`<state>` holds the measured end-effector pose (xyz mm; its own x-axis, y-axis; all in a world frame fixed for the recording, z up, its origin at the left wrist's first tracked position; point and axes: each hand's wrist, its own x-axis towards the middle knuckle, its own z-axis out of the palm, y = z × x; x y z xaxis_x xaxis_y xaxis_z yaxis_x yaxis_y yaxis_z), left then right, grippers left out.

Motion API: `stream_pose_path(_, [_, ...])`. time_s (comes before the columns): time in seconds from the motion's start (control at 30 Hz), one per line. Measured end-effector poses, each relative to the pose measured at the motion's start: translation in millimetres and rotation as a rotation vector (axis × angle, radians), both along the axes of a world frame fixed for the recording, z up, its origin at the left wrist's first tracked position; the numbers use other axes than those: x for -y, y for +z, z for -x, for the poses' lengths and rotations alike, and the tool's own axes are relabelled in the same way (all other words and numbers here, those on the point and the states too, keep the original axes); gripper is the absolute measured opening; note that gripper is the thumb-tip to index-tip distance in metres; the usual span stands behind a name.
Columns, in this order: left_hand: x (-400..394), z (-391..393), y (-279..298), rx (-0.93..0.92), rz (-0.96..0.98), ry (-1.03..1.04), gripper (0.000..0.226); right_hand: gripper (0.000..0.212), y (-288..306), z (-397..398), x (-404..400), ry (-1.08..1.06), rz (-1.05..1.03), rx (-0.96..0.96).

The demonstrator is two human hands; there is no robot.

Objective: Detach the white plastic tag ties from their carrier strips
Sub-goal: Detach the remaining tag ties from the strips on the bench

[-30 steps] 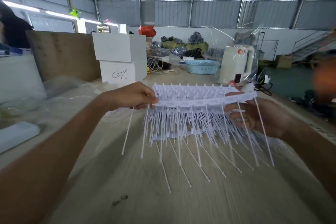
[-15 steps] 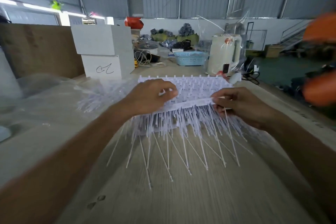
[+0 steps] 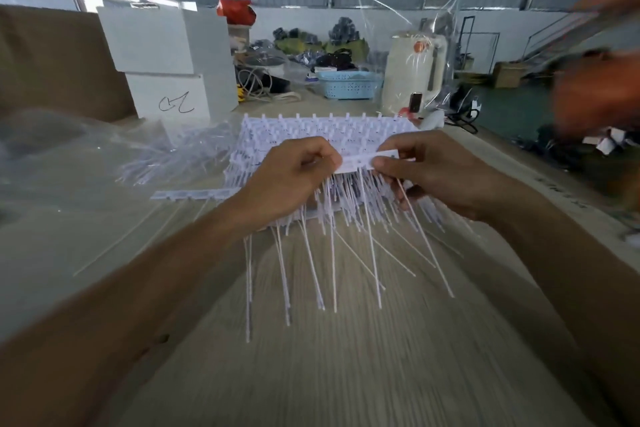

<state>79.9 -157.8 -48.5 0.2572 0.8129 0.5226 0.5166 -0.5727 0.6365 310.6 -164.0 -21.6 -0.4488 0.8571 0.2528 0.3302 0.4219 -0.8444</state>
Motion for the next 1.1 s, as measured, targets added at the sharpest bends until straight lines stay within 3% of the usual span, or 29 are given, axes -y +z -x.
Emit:
stream_pose_path(0.2, [9.2, 7.4, 9.6, 0.340, 0.176, -0.061, 0.033, 0.023, 5.8, 16.3, 2.5, -0.113, -0.919, 0.366])
stream_pose_path(0.27, [10.8, 6.1, 13.3, 0.398, 0.222, -0.064, 0.033, 0.030, 6.5, 16.2, 3.5, -0.146, -1.079, 0.462])
stream_pose_path(0.4, [12.1, 4.0, 15.6, 0.411, 0.270, -0.031, 0.036, 0.009, 6.1, 18.9, 5.4, -0.223, -1.273, 0.639])
stream_pose_path(0.53, [15.6, 7.5, 19.6, 0.292, 0.134, -0.022, 0.038, 0.037, 0.2, 26.2, 8.2, -0.213, -1.042, 0.499])
stream_pose_path(0.6, [17.1, 8.7, 20.4, 0.187, 0.052, -0.023, 0.034, 0.029, -1.9, 25.9, 2.2, -0.326, -0.932, 0.401])
stream_pose_path(0.67, [18.6, 7.6, 17.6, 0.066, -0.008, -0.024, 0.025, 0.017, 5.4, 16.7, -7.5, -0.456, -0.655, 0.128])
stream_pose_path(0.73, [19.3, 3.3, 14.0, -0.025, -0.067, -0.008, 0.020, 0.019, 10.3, 3.2, -10.4, -0.450, -0.469, -0.064])
stream_pose_path(0.83, [17.4, -0.6, 12.0, -0.083, -0.114, 0.009, 0.011, 0.024, 4.2, 4.6, -3.7, -0.258, -0.321, -0.032])
stream_pose_path(0.93, [16.4, -0.3, 7.4, -0.111, -0.164, 0.005, 0.015, 0.024, 0.8, 23.8, 4.2, -0.079, -0.307, 0.086])
stream_pose_path(1.1, [15.8, 3.4, 4.0, -0.024, -0.078, -0.018, 0.011, 0.017, 0.2, 29.7, 6.6, -0.137, -0.449, 0.188])
